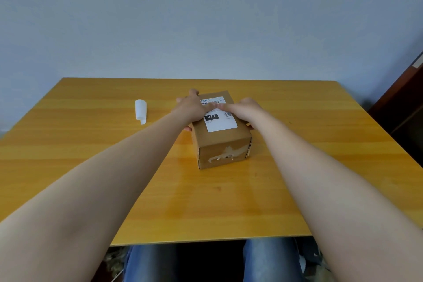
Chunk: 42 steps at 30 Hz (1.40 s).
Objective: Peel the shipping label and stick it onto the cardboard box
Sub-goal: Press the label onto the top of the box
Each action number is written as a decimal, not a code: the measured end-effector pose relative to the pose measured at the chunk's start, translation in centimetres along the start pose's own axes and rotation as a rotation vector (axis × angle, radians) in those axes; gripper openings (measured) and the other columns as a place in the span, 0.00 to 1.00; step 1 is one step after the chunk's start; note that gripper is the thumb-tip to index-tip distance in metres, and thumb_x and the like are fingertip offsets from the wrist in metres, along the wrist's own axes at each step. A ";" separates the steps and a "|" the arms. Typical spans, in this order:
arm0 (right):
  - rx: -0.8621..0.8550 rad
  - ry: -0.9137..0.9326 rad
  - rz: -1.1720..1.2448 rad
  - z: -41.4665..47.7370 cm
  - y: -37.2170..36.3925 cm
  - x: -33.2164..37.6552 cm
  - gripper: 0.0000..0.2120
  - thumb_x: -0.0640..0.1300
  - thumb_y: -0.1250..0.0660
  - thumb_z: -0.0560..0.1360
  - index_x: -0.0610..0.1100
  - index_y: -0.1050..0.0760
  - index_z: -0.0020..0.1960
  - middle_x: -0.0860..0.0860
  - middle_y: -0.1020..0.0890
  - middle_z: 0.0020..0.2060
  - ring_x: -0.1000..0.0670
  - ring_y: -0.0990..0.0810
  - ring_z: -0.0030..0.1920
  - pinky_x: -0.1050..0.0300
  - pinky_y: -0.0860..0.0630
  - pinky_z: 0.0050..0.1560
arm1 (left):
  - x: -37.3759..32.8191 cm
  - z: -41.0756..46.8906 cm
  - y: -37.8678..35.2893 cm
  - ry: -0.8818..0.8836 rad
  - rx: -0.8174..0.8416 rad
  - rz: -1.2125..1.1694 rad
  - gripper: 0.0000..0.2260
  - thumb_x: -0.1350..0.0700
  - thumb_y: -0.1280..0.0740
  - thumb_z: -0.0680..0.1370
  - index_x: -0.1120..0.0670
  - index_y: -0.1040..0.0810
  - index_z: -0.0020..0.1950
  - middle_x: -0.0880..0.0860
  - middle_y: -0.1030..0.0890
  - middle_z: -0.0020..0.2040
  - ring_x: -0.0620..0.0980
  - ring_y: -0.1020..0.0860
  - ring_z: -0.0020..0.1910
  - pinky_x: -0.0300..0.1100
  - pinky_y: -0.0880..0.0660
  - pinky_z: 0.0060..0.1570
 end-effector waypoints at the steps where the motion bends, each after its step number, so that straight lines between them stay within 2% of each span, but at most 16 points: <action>1: 0.009 0.001 0.024 -0.2 0.0 -0.2 0.27 0.62 0.23 0.73 0.44 0.20 0.61 0.48 0.14 0.52 0.48 0.16 0.46 0.55 0.23 0.40 | 0.1 0.0 0.0 -0.006 0.014 0.001 0.41 0.31 0.31 0.74 0.45 0.43 0.81 0.59 0.32 0.70 0.60 0.22 0.55 0.48 0.21 0.29; 3: 0.026 0.005 0.060 -0.8 0.0 -0.4 0.25 0.59 0.22 0.73 0.44 0.20 0.62 0.49 0.14 0.49 0.50 0.16 0.45 0.55 0.24 0.38 | 0.2 0.0 0.0 -0.006 0.049 -0.002 0.43 0.31 0.29 0.73 0.45 0.44 0.82 0.58 0.28 0.70 0.60 0.20 0.56 0.47 0.19 0.28; 8: 0.040 0.026 0.103 -1.5 0.1 -0.6 0.24 0.56 0.21 0.74 0.43 0.19 0.64 0.50 0.14 0.48 0.52 0.16 0.42 0.59 0.25 0.34 | 0.2 -0.2 0.1 0.010 0.148 -0.018 0.45 0.34 0.25 0.71 0.48 0.42 0.80 0.57 0.25 0.66 0.61 0.20 0.57 0.57 0.14 0.42; 13: 0.041 0.045 0.154 -1.5 0.0 -0.8 0.21 0.52 0.21 0.75 0.42 0.18 0.62 0.50 0.14 0.46 0.52 0.16 0.40 0.59 0.24 0.34 | 0.0 -0.4 0.0 0.033 0.132 -0.007 0.44 0.36 0.24 0.72 0.49 0.42 0.79 0.58 0.25 0.65 0.62 0.20 0.56 0.58 0.15 0.44; 15: 0.034 0.054 0.153 -1.2 -0.1 -1.0 0.19 0.53 0.21 0.75 0.42 0.18 0.59 0.49 0.14 0.46 0.51 0.16 0.41 0.57 0.21 0.37 | -0.1 -0.4 -0.1 0.045 0.108 0.006 0.44 0.35 0.24 0.71 0.49 0.41 0.78 0.58 0.25 0.65 0.62 0.20 0.56 0.58 0.15 0.43; 19: -0.002 0.067 0.153 -0.4 -0.2 -1.3 0.16 0.56 0.20 0.73 0.45 0.18 0.49 0.46 0.12 0.51 0.45 0.13 0.48 0.49 0.15 0.53 | -0.3 -0.5 -0.1 0.063 0.050 0.042 0.44 0.32 0.26 0.70 0.50 0.40 0.77 0.59 0.28 0.67 0.62 0.20 0.55 0.50 0.17 0.31; 23: -0.039 0.061 0.128 0.5 -0.1 -1.6 0.22 0.60 0.21 0.72 0.42 0.16 0.53 0.46 0.12 0.49 0.43 0.12 0.50 0.44 0.16 0.58 | -0.5 -0.3 -0.1 0.074 0.027 0.041 0.44 0.30 0.26 0.69 0.51 0.38 0.75 0.60 0.29 0.67 0.61 0.20 0.51 0.46 0.22 0.24; 26: -0.086 0.064 0.039 1.2 0.0 -1.4 0.24 0.63 0.24 0.73 0.41 0.18 0.49 0.45 0.12 0.50 0.42 0.13 0.52 0.52 0.19 0.50 | -0.7 -0.2 -0.1 0.094 0.000 0.049 0.44 0.29 0.27 0.70 0.53 0.38 0.74 0.60 0.28 0.66 0.61 0.20 0.50 0.48 0.21 0.26; 28: -0.103 0.056 0.005 1.4 0.1 -1.2 0.27 0.65 0.25 0.72 0.40 0.18 0.53 0.45 0.13 0.51 0.42 0.14 0.52 0.53 0.23 0.45 | -0.8 -0.3 0.0 0.106 -0.009 0.041 0.45 0.29 0.27 0.70 0.54 0.39 0.75 0.61 0.30 0.66 0.62 0.21 0.50 0.50 0.20 0.27; 30: -0.105 0.041 -0.013 1.5 0.3 -1.0 0.32 0.66 0.25 0.71 0.39 0.19 0.58 0.46 0.13 0.52 0.42 0.14 0.53 0.52 0.22 0.46 | -1.0 -0.2 0.2 0.121 -0.005 0.032 0.46 0.30 0.27 0.70 0.54 0.40 0.76 0.62 0.30 0.67 0.63 0.20 0.49 0.49 0.21 0.24; 33: -0.119 0.029 -0.055 1.9 0.6 -0.6 0.30 0.66 0.25 0.71 0.40 0.20 0.56 0.46 0.14 0.50 0.42 0.14 0.52 0.49 0.19 0.51 | -1.3 0.3 0.3 0.134 -0.002 0.021 0.43 0.30 0.26 0.69 0.56 0.35 0.71 0.62 0.25 0.62 0.67 0.17 0.46 0.52 0.21 0.21; 35: -0.125 0.025 -0.074 2.0 0.7 -0.3 0.30 0.67 0.26 0.71 0.40 0.19 0.55 0.47 0.14 0.49 0.42 0.14 0.50 0.48 0.17 0.52 | -1.9 0.4 0.3 0.114 -0.007 0.047 0.40 0.31 0.27 0.71 0.59 0.33 0.68 0.61 0.24 0.60 0.68 0.18 0.49 0.56 0.19 0.24; 37: -0.124 0.012 -0.075 2.2 0.8 -0.1 0.29 0.68 0.27 0.71 0.42 0.19 0.54 0.48 0.13 0.47 0.43 0.13 0.48 0.49 0.17 0.49 | -2.3 0.5 0.3 0.099 -0.004 0.067 0.39 0.33 0.28 0.73 0.61 0.33 0.69 0.60 0.24 0.60 0.68 0.19 0.54 0.61 0.17 0.32; 38: -0.122 0.007 -0.081 2.2 0.8 0.0 0.29 0.68 0.27 0.71 0.42 0.19 0.54 0.48 0.13 0.47 0.43 0.14 0.46 0.51 0.18 0.45 | -2.4 0.5 0.4 0.104 -0.003 0.064 0.39 0.33 0.28 0.74 0.60 0.34 0.70 0.61 0.24 0.60 0.69 0.18 0.53 0.62 0.16 0.34; 40: -0.130 0.005 -0.108 2.1 0.9 0.4 0.29 0.69 0.28 0.72 0.43 0.19 0.53 0.49 0.14 0.46 0.44 0.15 0.43 0.54 0.20 0.41 | -2.3 0.7 0.5 0.127 -0.007 0.033 0.41 0.32 0.27 0.72 0.60 0.35 0.70 0.62 0.22 0.60 0.69 0.17 0.47 0.61 0.17 0.30; 42: -0.146 0.006 -0.128 2.4 1.0 0.6 0.29 0.70 0.29 0.72 0.44 0.20 0.53 0.48 0.14 0.47 0.43 0.15 0.45 0.53 0.19 0.44 | -2.2 0.7 0.6 0.130 -0.017 0.008 0.40 0.32 0.26 0.71 0.58 0.36 0.70 0.62 0.21 0.58 0.69 0.17 0.44 0.58 0.19 0.25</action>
Point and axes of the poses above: each hand's wrist, its own z-axis towards the middle knuckle, its own y-axis out of the back of the hand, x = y × z, the point moved 6 cm from there along z, towards the middle knuckle
